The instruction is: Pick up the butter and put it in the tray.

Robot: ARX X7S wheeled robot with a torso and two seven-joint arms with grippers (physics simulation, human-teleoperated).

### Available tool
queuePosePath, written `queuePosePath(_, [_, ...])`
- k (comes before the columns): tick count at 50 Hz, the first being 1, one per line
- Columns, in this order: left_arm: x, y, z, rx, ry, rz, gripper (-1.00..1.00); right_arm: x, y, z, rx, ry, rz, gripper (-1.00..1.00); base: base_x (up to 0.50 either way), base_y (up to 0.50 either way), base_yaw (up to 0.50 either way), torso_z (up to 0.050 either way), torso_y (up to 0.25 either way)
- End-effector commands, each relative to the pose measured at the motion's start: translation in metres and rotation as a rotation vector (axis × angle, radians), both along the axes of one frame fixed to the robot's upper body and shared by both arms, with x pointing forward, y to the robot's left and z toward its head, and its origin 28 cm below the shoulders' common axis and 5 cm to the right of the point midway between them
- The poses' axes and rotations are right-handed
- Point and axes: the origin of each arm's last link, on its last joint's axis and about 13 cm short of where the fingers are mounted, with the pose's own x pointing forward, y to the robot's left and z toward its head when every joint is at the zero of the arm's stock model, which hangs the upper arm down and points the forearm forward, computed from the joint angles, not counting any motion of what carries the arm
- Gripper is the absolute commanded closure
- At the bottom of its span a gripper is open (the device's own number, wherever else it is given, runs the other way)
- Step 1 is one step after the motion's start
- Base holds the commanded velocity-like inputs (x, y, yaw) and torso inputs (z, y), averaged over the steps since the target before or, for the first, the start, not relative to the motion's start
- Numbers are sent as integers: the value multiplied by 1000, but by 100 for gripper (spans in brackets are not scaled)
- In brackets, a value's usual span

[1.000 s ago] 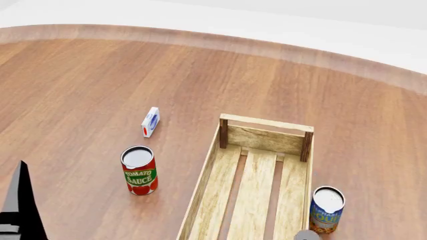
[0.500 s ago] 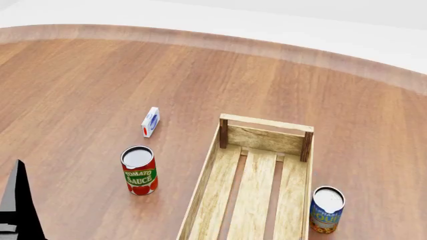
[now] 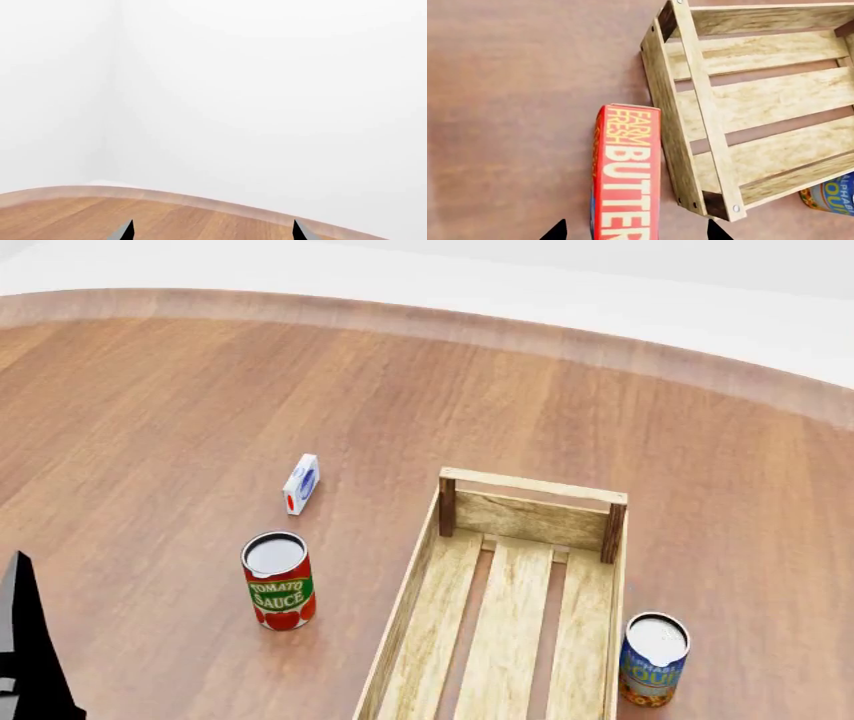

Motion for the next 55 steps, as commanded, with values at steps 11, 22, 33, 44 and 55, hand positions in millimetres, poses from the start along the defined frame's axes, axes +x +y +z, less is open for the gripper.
queuePosePath(11, [0, 0, 0, 1, 3, -3, -100, 7, 1, -14, -2, -7, 8, -100, 0, 0, 0, 0, 0])
queuePosePath(22, [0, -1, -2, 4, 4, -6, -100, 8, 1, -25, 1, 6, 8, -100, 0, 0, 0, 0, 0])
queuePosePath(33, [-1, 0, -2, -7, 3, -10, -100, 8, 1, -38, 12, 18, 1, -100, 0, 0, 0, 0, 0])
queuePosePath(44, [0, -1, -2, -7, 6, -10, -100, 8, -2, -52, 13, 37, -21, -100, 0, 0, 0, 0, 0])
queuePosePath(55, [1, -1, -3, -7, 9, -8, -100, 4, -7, -58, 15, 53, -42, -100, 0, 0, 0, 0, 0])
